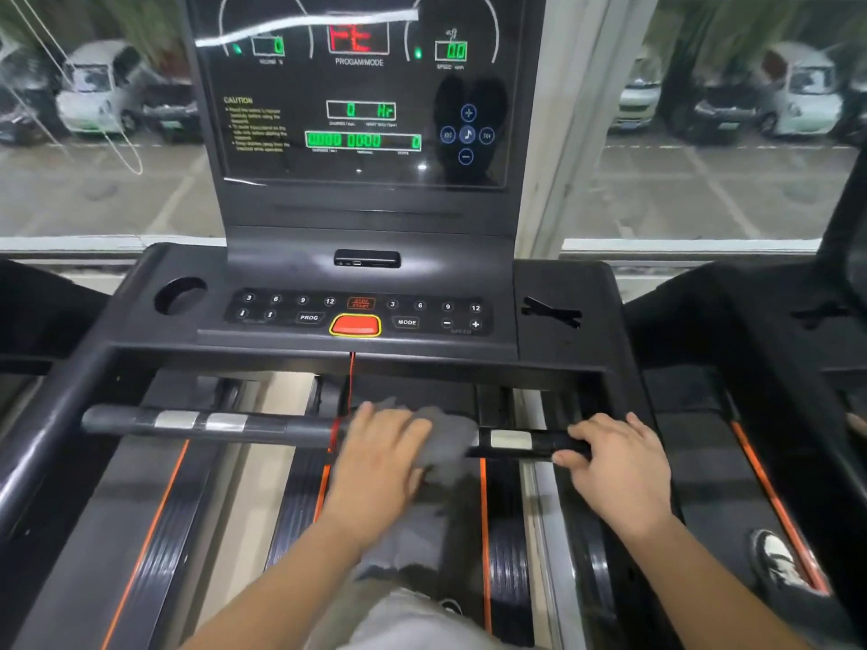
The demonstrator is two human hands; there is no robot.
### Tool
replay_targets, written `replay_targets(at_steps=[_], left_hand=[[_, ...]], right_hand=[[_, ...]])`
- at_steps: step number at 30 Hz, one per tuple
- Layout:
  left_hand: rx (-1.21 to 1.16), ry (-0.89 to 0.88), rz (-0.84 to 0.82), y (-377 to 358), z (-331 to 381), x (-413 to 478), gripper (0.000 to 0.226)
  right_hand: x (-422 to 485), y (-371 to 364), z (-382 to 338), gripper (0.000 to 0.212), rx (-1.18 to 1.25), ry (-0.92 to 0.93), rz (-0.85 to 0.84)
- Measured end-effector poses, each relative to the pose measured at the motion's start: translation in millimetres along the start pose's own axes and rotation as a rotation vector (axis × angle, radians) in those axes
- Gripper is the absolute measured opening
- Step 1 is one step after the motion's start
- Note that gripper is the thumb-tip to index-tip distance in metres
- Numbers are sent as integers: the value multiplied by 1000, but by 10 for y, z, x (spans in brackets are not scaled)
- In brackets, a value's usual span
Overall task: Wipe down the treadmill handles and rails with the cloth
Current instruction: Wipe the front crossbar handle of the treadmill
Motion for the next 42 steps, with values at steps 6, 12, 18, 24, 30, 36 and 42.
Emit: replay_targets(at_steps=[6, 12, 18, 24, 30, 36, 42], left_hand=[[66, 223, 72, -77, 4, -182, 68], [80, -188, -174, -327, 737, 111, 88], [122, -415, -260, -390, 1157, 521, 92], [91, -588, -153, -527, 1414, 1020, 80], [-72, -535, -200, -580, 1353, 1279, 55], [-413, -260, -628, -575, 1226, 1632, 55], [-509, 274, -670, -653, 1168, 1763, 56]], right_hand=[[-37, -20, 9, 32, 28, -12, 1], [-151, 156, 73, 41, 358, -122, -19], [-234, 313, 505, 79, 331, -608, -376], [-142, 380, 508, 75, 341, -702, -471], [-107, 411, 491, 55, 271, -699, -516], [-104, 482, 455, 52, 304, -701, -500], [-199, 583, 390, 70, 337, -706, -461]])
Point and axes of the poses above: each hand's wrist, its own x-axis towards the middle knuckle, its own y-axis out of the back of the hand, z = x × y, the point moved 3 cm from there along x, towards the middle knuckle, and after that the axes turned 3 degrees about -y, right-handed, at the moved point
